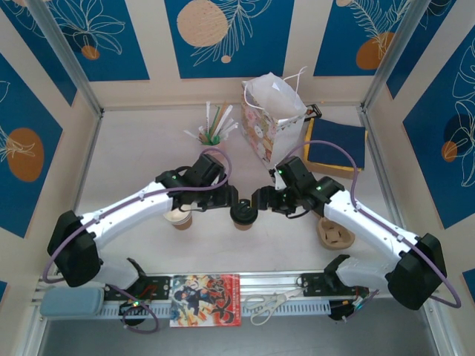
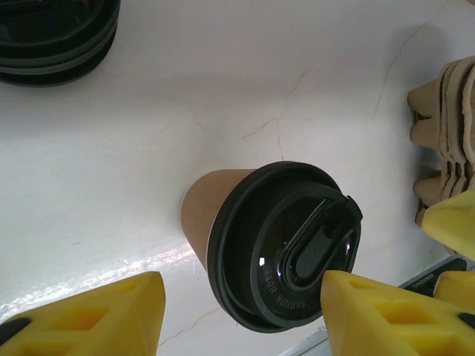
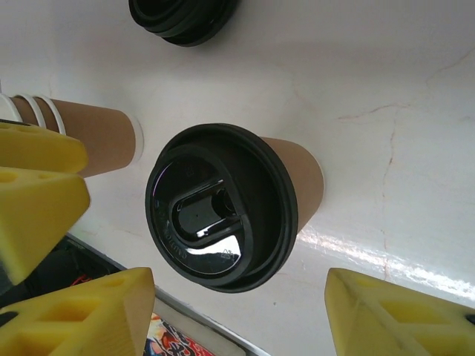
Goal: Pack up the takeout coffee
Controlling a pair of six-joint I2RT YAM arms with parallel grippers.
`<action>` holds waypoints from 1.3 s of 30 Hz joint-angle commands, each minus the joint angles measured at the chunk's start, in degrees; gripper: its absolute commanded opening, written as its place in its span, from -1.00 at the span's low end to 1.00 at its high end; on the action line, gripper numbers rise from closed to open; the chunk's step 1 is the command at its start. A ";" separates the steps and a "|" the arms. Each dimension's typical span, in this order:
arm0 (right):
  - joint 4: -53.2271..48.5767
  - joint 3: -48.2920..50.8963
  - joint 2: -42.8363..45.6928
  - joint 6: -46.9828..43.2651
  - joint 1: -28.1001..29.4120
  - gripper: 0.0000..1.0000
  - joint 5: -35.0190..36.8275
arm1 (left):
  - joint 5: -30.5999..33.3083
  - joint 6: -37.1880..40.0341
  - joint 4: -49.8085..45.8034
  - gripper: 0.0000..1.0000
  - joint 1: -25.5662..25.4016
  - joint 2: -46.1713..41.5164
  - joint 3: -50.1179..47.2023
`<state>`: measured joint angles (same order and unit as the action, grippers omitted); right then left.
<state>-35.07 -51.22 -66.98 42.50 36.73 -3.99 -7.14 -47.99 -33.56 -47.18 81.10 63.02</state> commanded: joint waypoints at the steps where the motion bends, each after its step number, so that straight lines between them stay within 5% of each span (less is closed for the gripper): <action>1: 2.78 1.84 -0.77 1.60 -0.23 0.23 -2.86 | -1.60 0.59 0.45 0.12 -0.51 1.34 -0.79; 4: 2.42 1.71 -2.38 1.77 -0.23 0.09 -3.71 | -2.82 0.74 1.99 0.08 -0.50 2.04 -1.47; 39: 2.36 4.45 -8.66 -0.93 0.19 -0.03 -5.79 | -2.76 2.28 0.31 -0.05 -0.63 4.42 -5.64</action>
<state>-31.29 -47.88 -74.48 42.46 36.73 -9.69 -11.14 -46.44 -29.98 -47.18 84.49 59.16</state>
